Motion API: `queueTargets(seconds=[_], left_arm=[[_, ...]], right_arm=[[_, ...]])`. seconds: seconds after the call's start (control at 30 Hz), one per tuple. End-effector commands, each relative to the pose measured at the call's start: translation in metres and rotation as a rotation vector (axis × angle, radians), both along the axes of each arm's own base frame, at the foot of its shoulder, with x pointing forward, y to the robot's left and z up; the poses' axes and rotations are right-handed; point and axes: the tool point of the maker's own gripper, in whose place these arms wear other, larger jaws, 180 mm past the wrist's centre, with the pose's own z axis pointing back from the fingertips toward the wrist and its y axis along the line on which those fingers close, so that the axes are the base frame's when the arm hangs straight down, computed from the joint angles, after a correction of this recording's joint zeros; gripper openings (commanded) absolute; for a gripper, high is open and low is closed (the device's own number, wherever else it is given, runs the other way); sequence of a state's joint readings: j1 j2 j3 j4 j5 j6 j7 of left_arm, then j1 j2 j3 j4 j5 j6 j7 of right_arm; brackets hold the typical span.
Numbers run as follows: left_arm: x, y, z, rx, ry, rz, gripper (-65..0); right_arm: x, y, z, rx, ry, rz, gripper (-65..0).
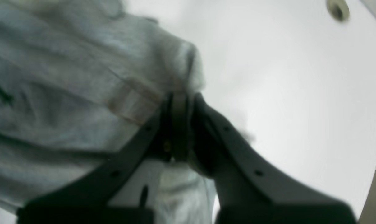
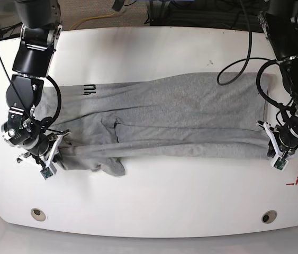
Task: Fold the T-shirt properly
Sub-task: 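Lift the hem with both grippers and fold it over toward the collar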
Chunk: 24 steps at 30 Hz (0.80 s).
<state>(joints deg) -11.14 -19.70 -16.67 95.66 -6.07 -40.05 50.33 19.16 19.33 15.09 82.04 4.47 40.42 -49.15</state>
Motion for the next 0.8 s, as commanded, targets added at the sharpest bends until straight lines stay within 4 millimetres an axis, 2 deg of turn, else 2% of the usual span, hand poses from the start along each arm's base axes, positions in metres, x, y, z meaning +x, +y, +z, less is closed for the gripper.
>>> queueTargets(seconds=[0.0, 0.23, 0.4, 0.47, 0.6, 0.67, 0.73, 0.77], left_arm=[[-0.004, 0.009, 0.013, 0.044, -0.028, -0.005, -65.0], [-0.037, 0.009, -0.004, 0.078, 0.016, -0.01, -65.0], [-0.059, 0.012, -0.013, 0.095, 0.045, -0.001, -64.7], [-0.068, 0.012, -0.022, 0.096, 0.075, -0.005, -64.7], [-0.086, 0.011, -0.036, 0.102, 0.124, -0.008, -64.6], [-0.095, 0.012, -0.045, 0.104, 0.153, -0.01, -64.6], [-0.1, 0.013, -0.053, 0.1, 0.178, -0.007, -64.4], [-0.104, 0.014, -0.058, 0.096, 0.196, -0.005, -63.6]], right_arm=[[-0.002, -0.014, 0.016, -0.026, -0.042, -0.029, -63.1], [-0.048, -0.037, 0.001, -0.085, 0.031, -0.098, -62.9], [-0.073, -0.027, -0.007, -0.102, 0.061, -0.1, -62.9], [-0.088, -0.03, -0.011, -0.117, 0.084, -0.113, -62.9], [-0.109, -0.021, -0.023, -0.107, 0.114, -0.123, -62.8], [-0.116, -0.02, -0.03, -0.102, 0.134, -0.123, -59.3], [-0.122, -0.019, -0.034, -0.103, 0.15, -0.123, -52.5], [-0.126, -0.02, -0.038, -0.103, 0.161, -0.124, -46.8]])
